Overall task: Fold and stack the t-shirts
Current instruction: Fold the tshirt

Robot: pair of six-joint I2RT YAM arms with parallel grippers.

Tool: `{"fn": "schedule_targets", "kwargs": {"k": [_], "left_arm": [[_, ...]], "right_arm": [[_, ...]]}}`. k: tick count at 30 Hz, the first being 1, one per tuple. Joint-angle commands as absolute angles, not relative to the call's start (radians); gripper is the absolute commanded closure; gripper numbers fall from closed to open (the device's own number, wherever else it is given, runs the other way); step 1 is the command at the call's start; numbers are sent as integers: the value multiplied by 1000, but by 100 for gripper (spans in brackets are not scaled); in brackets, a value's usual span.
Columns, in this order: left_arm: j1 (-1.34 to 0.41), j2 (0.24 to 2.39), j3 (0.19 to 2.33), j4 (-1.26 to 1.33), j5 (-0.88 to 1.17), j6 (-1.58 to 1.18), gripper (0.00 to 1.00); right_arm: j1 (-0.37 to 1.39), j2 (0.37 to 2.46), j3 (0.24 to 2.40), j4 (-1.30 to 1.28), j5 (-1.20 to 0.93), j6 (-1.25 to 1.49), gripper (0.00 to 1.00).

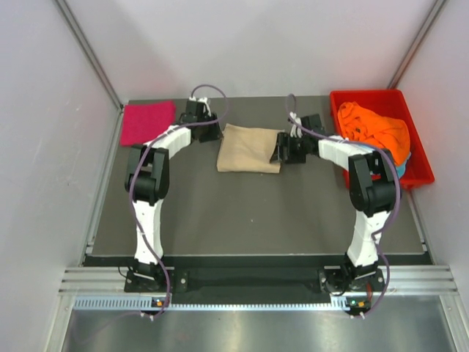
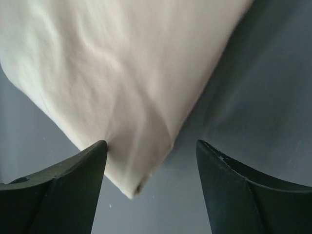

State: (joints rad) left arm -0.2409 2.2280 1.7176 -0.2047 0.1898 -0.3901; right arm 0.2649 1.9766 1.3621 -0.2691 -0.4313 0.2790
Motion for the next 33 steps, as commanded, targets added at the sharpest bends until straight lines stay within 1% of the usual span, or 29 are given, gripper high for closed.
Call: {"fn": "schedule_targets", "kwargs": {"k": [1, 3, 9, 11, 16, 20, 24, 25, 27, 28, 29, 30, 31, 33], "left_arm": [[-242, 2077, 1620, -190, 178, -379, 51], [-244, 2022, 1589, -201, 196, -396, 50], [-244, 1896, 1381, -153, 250, -448, 49], [-244, 1887, 1326, -147, 258, -452, 48], [-244, 1913, 1272, -147, 319, -460, 48], [-245, 1944, 1258, -135, 353, -472, 49], [-245, 1956, 1237, -141, 357, -466, 50], [-245, 1956, 1230, -135, 363, -468, 53], [-245, 1953, 1218, -126, 388, -474, 64], [-245, 1951, 1212, -129, 396, -480, 72], [-245, 1947, 1209, -130, 408, -488, 89], [-245, 1942, 1206, -135, 431, -492, 97], [-245, 1925, 1197, -152, 433, -498, 100], [-247, 1901, 1172, -167, 428, -514, 100]], "right_arm": [[259, 1872, 1280, -209, -497, 268, 26], [262, 1852, 1244, -193, -508, 273, 26], [268, 1858, 1180, -69, -584, 319, 27], [276, 1870, 1180, -45, -598, 327, 27], [284, 1878, 1170, -8, -615, 331, 31], [284, 1893, 1174, -31, -597, 328, 37], [285, 1891, 1147, -26, -597, 325, 40], [284, 1888, 1140, -23, -595, 324, 46], [284, 1887, 1131, -20, -601, 327, 59], [284, 1887, 1129, -24, -601, 325, 67], [284, 1885, 1134, -37, -598, 321, 83], [285, 1882, 1135, -50, -592, 318, 91], [284, 1869, 1134, -83, -583, 310, 100], [284, 1844, 1115, -104, -560, 302, 100]]}}
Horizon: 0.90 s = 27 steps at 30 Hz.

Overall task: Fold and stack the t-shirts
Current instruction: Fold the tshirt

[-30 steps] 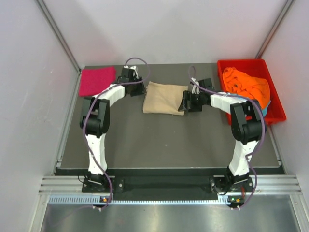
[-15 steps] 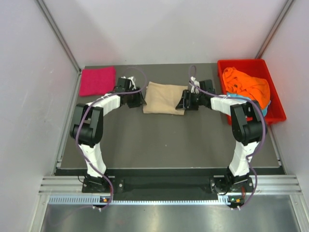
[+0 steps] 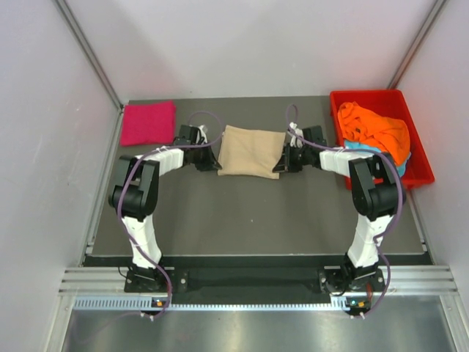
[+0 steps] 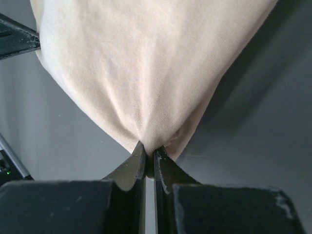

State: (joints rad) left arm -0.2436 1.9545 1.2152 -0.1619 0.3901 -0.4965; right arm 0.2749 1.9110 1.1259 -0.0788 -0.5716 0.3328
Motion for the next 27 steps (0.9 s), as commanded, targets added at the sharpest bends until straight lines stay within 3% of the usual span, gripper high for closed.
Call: {"fn": "schedule_targets", "kwargs": {"k": [1, 14, 16, 17, 20, 22, 27], "left_arm": [[-252, 1879, 1164, -179, 417, -518, 100], [-276, 1710, 953, -272, 383, -565, 100], [-276, 1686, 919, -258, 399, -568, 96], [-275, 1675, 913, -252, 402, -571, 78], [-273, 1644, 946, -276, 374, -552, 58], [-267, 1647, 1031, -294, 313, -523, 55], [-242, 1767, 1268, -267, 328, -440, 54]], "right_arm": [[284, 1818, 1105, -110, -552, 302, 100], [290, 1667, 870, -124, -500, 331, 98], [291, 1654, 856, -121, -500, 331, 88], [291, 1648, 853, -123, -492, 330, 77], [276, 1634, 882, -135, -489, 313, 53], [246, 1644, 910, -132, -498, 293, 43], [189, 1749, 1092, -176, -597, 210, 35]]}}
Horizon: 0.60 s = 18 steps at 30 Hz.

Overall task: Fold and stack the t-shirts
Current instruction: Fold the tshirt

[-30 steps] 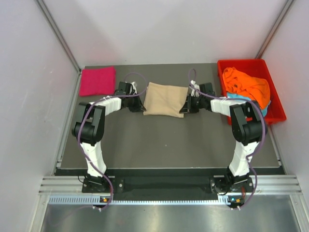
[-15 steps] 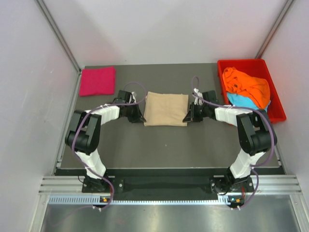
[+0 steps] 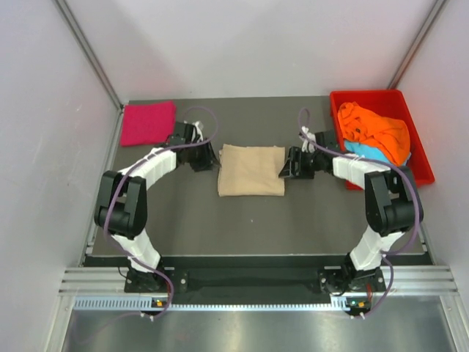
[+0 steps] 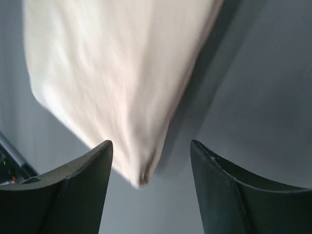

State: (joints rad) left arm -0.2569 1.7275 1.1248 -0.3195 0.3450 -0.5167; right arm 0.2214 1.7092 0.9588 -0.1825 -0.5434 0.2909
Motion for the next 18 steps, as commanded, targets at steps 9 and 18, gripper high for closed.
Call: {"fn": "schedule_targets", "kwargs": {"k": [9, 18], "left_arm": [[-226, 1995, 1543, -210, 379, -282, 54], [-227, 2118, 1620, -153, 517, -219, 55]], "right_arm": [[114, 1989, 1379, -225, -735, 146, 35], [110, 2137, 1505, -224, -827, 101, 39]]}}
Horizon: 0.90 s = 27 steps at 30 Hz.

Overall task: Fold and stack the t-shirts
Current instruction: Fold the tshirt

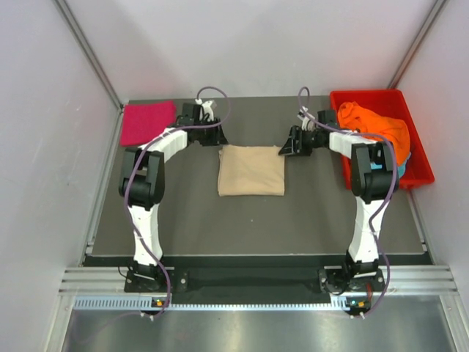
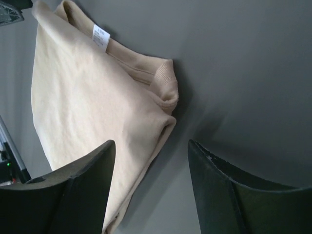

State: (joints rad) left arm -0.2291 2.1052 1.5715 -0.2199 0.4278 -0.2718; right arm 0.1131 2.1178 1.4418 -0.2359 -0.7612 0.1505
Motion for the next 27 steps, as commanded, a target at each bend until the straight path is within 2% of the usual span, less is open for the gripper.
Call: {"fn": "schedule_targets", "kwargs": {"k": [1, 6, 9, 12, 13, 15, 16, 17, 18, 27], "left_arm": [[-227, 2123, 1620, -149, 528, -209, 55], [-224, 2163, 1617, -132, 557, -173, 55], [-221, 2189, 1628, -123, 575, -169, 56], [-219, 2209, 1643, -117, 569, -169, 59], [-218, 2213, 1647, -117, 571, -169, 64], [-218, 2218, 1660, -115, 574, -178, 77], [-218, 2215, 1660, -114, 577, -193, 93], [-218, 2209, 1654, -110, 575, -201, 99], [-218, 2191, 1648, -109, 568, -222, 100], [-219, 2045, 1531, -41, 471, -348, 100]], "right_arm": [[110, 2144, 1517, -222, -839, 101, 39], [112, 2201, 1554, -189, -868, 124, 42], [112, 2230, 1580, -180, -884, 140, 48], [112, 2237, 1600, -173, -884, 144, 60], [115, 2238, 1600, -167, -881, 147, 71], [115, 2232, 1600, -150, -874, 156, 83], [118, 2229, 1595, -147, -864, 155, 92], [120, 2223, 1589, -135, -861, 153, 96], [126, 2206, 1574, -127, -858, 153, 99], [164, 2143, 1525, -26, -824, 192, 100]]}}
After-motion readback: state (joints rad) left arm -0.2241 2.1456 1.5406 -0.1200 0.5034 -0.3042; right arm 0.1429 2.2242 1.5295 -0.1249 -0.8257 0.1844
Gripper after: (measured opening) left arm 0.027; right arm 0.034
